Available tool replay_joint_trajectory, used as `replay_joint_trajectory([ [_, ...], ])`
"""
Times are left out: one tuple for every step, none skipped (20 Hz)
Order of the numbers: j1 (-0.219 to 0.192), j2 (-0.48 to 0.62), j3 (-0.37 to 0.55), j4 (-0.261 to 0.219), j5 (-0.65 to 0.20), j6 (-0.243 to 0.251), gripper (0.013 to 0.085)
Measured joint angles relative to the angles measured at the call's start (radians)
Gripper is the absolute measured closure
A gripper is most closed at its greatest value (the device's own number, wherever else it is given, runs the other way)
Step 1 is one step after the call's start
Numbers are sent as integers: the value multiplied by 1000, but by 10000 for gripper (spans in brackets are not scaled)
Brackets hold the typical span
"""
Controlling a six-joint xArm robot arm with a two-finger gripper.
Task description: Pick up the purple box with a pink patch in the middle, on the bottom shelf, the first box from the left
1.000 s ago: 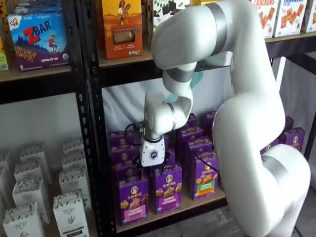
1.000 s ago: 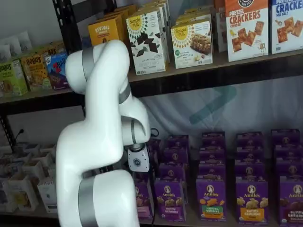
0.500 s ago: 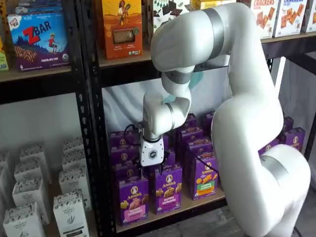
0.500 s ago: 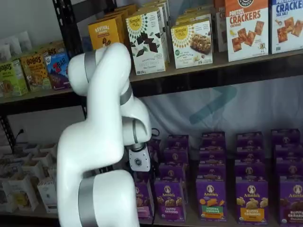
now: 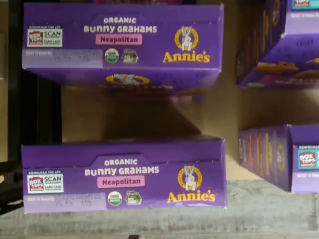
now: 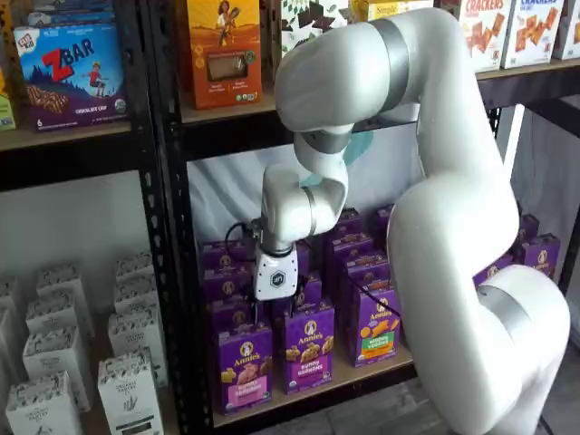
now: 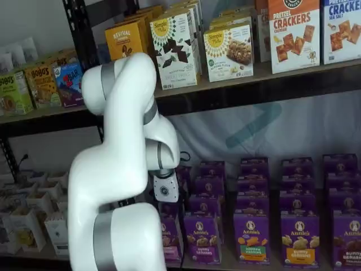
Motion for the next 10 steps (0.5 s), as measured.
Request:
replay_joint_trajectory([
  [-1,3,-8,19,18,-17,130],
  [-2,7,-18,30,38,-26,130],
  [-3,10,-23,26,46,-22,130],
  [-4,12,-26,20,50,-17,130],
  [-4,15,-30,19,54,-16,130],
  [-3,17,-33,21,58,-17,130],
  [-3,19,-37,24,62,-19,130],
  [-2,21,-38,29,62,-23,130],
  [-1,22,-39,33,61,-26,130],
  [0,23,-39,35,60,-27,130],
])
